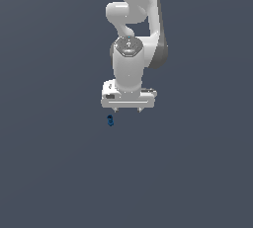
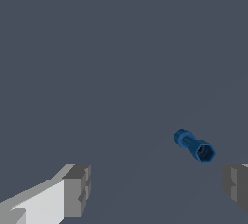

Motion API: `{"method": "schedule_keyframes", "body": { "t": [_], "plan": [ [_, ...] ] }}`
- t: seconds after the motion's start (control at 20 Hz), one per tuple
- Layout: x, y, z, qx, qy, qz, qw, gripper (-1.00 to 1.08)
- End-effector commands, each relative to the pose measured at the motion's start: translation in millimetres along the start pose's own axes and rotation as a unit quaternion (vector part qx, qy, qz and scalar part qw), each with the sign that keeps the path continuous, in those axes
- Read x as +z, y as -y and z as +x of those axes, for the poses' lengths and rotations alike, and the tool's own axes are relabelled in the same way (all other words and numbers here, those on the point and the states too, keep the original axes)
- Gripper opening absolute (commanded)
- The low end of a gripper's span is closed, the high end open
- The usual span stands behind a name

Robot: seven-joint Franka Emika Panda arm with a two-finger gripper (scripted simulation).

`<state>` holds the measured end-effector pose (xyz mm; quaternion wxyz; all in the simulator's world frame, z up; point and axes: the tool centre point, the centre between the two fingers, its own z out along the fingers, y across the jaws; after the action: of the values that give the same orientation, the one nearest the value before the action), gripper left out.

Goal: Pick up the object and move it to a goal position.

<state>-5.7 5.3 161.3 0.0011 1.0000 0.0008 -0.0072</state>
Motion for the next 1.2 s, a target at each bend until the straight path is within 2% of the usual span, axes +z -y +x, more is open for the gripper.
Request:
{"method": "schedule_keyframes", "body": {
  "t": [0.0, 0.65, 1.15],
  "plan": [
    [0, 0, 0, 0.000, 0.000, 0.000, 1.0000, 1.00],
    [-16, 8, 7, -0.017, -0.018, 0.009, 0.9997, 1.00],
    [-1, -9, 4, -0.037, -0.016, 0.007, 0.9992, 1.00]
  ]
}}
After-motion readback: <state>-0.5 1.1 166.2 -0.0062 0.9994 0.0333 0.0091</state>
